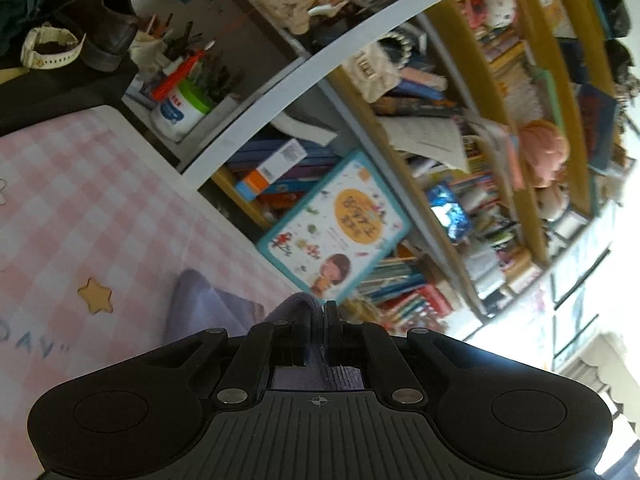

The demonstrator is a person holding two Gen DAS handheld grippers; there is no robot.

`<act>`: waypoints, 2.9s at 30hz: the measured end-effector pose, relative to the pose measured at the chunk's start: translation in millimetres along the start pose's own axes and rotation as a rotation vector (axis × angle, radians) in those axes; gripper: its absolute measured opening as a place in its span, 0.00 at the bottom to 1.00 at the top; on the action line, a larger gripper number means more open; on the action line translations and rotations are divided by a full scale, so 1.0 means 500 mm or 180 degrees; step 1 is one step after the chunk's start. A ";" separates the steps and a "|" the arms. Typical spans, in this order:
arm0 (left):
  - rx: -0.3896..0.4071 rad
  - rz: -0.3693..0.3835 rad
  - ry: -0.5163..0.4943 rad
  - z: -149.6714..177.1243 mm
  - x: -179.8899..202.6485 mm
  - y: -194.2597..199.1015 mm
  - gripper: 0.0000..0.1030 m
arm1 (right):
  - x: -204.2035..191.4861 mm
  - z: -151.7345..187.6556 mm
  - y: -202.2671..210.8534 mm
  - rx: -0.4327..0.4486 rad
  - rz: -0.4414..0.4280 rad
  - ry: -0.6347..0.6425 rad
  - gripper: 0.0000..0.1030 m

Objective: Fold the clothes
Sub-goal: 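Lift the hem with both grippers and fold it toward the collar, then open both grippers and release the folded hem onto the body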

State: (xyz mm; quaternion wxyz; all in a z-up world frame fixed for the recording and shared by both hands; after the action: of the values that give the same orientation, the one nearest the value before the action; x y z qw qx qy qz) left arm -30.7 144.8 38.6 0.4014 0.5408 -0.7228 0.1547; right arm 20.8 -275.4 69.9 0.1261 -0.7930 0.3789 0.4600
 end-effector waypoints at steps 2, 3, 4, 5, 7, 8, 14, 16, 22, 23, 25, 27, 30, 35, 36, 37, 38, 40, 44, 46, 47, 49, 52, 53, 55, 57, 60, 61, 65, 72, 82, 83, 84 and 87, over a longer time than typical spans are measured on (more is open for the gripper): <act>-0.0036 -0.0133 -0.0030 -0.004 -0.017 -0.028 0.04 | 0.034 -0.003 -0.040 -0.0040 0.0133 -0.0046 0.10; -0.0071 -0.0182 -0.0032 -0.004 -0.026 -0.044 0.04 | 0.050 -0.004 -0.056 -0.0068 0.0190 -0.0066 0.10; -0.0092 -0.0229 -0.0036 -0.004 -0.035 -0.053 0.05 | 0.064 -0.003 -0.069 -0.0099 0.0240 -0.0085 0.10; -0.0126 -0.0295 -0.0036 -0.002 -0.048 -0.066 0.05 | 0.079 -0.002 -0.082 -0.0131 0.0290 -0.0104 0.10; -0.0196 -0.0410 -0.0017 0.003 -0.073 -0.090 0.05 | 0.108 -0.001 -0.108 -0.0193 0.0390 -0.0141 0.10; -0.0234 -0.0458 0.0002 0.006 -0.086 -0.101 0.05 | 0.121 0.002 -0.118 -0.0225 0.0436 -0.0154 0.10; -0.0353 -0.0754 -0.0133 0.024 -0.129 -0.134 0.28 | 0.164 0.012 -0.145 -0.0258 0.0646 -0.0123 0.24; -0.0318 -0.0758 -0.0281 0.023 -0.121 -0.121 0.51 | 0.165 0.001 -0.130 -0.0165 0.0698 -0.0046 0.44; -0.0216 -0.0546 -0.0997 0.018 -0.061 -0.061 0.49 | 0.154 -0.024 -0.068 -0.0078 0.0948 0.0580 0.44; -0.0243 -0.0530 -0.1054 0.023 -0.058 -0.057 0.49 | 0.154 -0.018 -0.062 -0.0111 0.0999 0.0688 0.44; -0.0334 -0.0551 -0.1198 0.039 -0.057 -0.054 0.49 | 0.154 0.002 -0.056 -0.0218 0.1076 0.0903 0.44; -0.0452 -0.0715 -0.1398 0.062 -0.065 -0.062 0.49 | 0.157 0.033 -0.058 -0.0371 0.1152 0.1142 0.44; -0.0608 -0.0971 -0.1680 0.096 -0.083 -0.079 0.49 | 0.172 0.077 -0.070 -0.0583 0.1315 0.1440 0.44; -0.0782 -0.1121 -0.1586 0.122 -0.113 -0.103 0.49 | 0.197 0.104 -0.083 -0.0646 0.1341 0.1348 0.44; -0.0813 -0.1176 -0.1539 0.125 -0.120 -0.107 0.40 | 0.199 0.105 -0.082 -0.0625 0.1317 0.1291 0.42; -0.0823 -0.1113 -0.1455 0.128 -0.121 -0.108 0.27 | 0.199 0.107 -0.082 -0.0628 0.1283 0.1249 0.32; -0.0832 -0.1051 -0.1373 0.131 -0.121 -0.109 0.25 | 0.198 0.110 -0.080 -0.0636 0.1255 0.1215 0.31; -0.0796 -0.1072 -0.1354 0.134 -0.121 -0.102 0.21 | 0.196 0.115 -0.073 -0.0645 0.1215 0.1156 0.26; -0.0774 -0.1058 -0.1269 0.158 -0.117 -0.050 0.20 | 0.187 0.135 -0.035 -0.0729 0.1137 0.1063 0.23; -0.0783 -0.1031 -0.1284 0.179 -0.111 -0.010 0.21 | 0.179 0.155 -0.004 -0.0774 0.1102 0.1091 0.23; -0.0793 -0.1016 -0.1305 0.192 -0.107 0.013 0.21 | 0.174 0.165 0.011 -0.0796 0.1086 0.1111 0.23; -0.0828 -0.0982 -0.1287 0.212 -0.101 0.049 0.21 | 0.163 0.186 0.044 -0.0827 0.1065 0.1146 0.24; -0.0863 -0.0943 -0.1212 0.232 -0.095 0.092 0.21 | 0.147 0.219 0.089 -0.0854 0.1051 0.1206 0.24; -0.0867 -0.0943 -0.1218 0.237 -0.093 0.100 0.21 | 0.141 0.229 0.100 -0.0843 0.1069 0.1245 0.24; -0.0874 -0.0951 -0.1236 0.244 -0.088 0.112 0.21 | 0.128 0.248 0.121 -0.0811 0.1122 0.1365 0.24; -0.0872 -0.0991 -0.1333 0.246 -0.081 0.112 0.23 | 0.113 0.260 0.129 -0.0766 0.1224 0.1574 0.28; -0.0729 -0.0991 -0.1579 0.228 -0.049 0.111 0.54 | 0.095 0.253 0.127 -0.0651 0.1418 0.1928 0.45; -0.0598 -0.0940 -0.1697 0.218 -0.031 0.112 0.65 | 0.086 0.247 0.123 -0.0582 0.1475 0.2086 0.46; -0.0278 -0.0973 -0.2199 0.189 0.022 0.094 0.66 | 0.056 0.218 0.088 -0.0393 0.1584 0.2530 0.46; -0.0377 -0.1268 -0.2566 0.175 0.023 0.006 0.52 | 0.039 0.218 -0.014 -0.0506 0.1536 0.2978 0.43; -0.0807 -0.1465 -0.3022 0.199 -0.012 -0.052 0.25 | 0.088 0.181 -0.091 -0.0634 0.1712 0.2791 0.09; -0.0866 -0.1464 -0.3013 0.201 -0.017 -0.054 0.18 | 0.090 0.176 -0.085 -0.0605 0.1646 0.2666 0.06; -0.0924 -0.1463 -0.3004 0.203 -0.023 -0.056 0.10 | 0.090 0.170 -0.076 -0.0549 0.1577 0.2542 0.05; -0.0885 -0.1398 -0.2715 0.180 -0.037 -0.046 0.04 | 0.087 0.155 -0.034 -0.0381 0.1466 0.2282 0.05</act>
State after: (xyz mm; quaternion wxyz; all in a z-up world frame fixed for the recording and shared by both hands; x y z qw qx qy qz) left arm -45.3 89.2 -36.8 0.1613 0.6368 -0.7054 -0.2663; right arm -3.4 -242.3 -10.6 -0.1657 -0.8034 0.5386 0.1926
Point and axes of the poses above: each gripper's, at about its wrist camera, not at the fingertips, and y roughly against the way its jaws point, x to its right, z to its underside, the point moved 9 cm from there along -y, roughly the way its jaws point, and after that the axes turned 2 degrees about -y, right-handed, at the moved point
